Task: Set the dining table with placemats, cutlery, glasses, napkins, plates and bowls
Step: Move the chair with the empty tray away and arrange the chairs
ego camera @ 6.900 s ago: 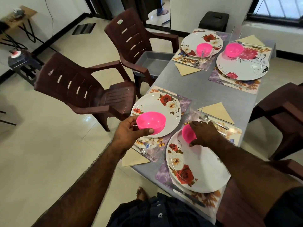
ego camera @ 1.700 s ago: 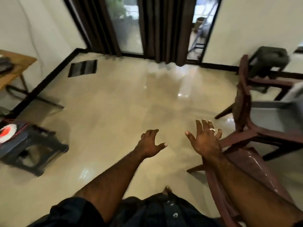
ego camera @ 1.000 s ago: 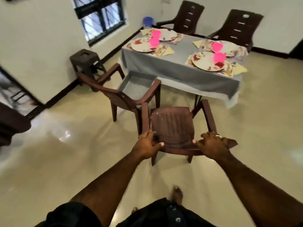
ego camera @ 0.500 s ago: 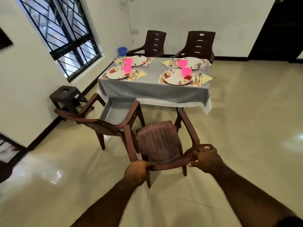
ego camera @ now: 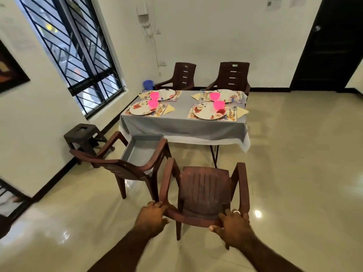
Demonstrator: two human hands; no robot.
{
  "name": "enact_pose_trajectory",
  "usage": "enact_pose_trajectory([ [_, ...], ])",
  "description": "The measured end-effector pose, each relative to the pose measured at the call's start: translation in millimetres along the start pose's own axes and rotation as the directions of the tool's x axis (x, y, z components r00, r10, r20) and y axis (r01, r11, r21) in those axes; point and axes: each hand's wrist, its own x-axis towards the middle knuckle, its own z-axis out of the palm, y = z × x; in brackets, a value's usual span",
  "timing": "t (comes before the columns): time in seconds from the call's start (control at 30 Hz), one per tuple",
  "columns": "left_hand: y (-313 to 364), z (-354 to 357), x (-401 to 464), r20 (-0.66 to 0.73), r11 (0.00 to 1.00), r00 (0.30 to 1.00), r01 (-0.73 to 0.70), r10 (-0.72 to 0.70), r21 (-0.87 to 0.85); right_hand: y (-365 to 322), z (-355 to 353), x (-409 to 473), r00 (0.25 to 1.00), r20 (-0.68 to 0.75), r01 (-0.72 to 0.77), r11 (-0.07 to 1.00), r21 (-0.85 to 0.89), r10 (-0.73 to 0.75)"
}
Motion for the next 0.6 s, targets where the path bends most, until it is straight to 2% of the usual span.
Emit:
enact_pose_trajectory([
  [0.2, -9.1, 5.0, 6.9, 0.026, 0.990, 0.990, -0.136, 0.136, 0.023, -2.1, 10.2, -7.9, 0.988, -0.025, -0.151, 0.986, 0.071, 0.153],
  [0.6, -27.4, 17.3, 20.8, 0.013, 0.924, 0.955, -0.290, 0.296, 0.248, -47.5, 27.4, -22.7, 0.928, -0.105, -0.342, 0.928, 0.149, 0.359],
])
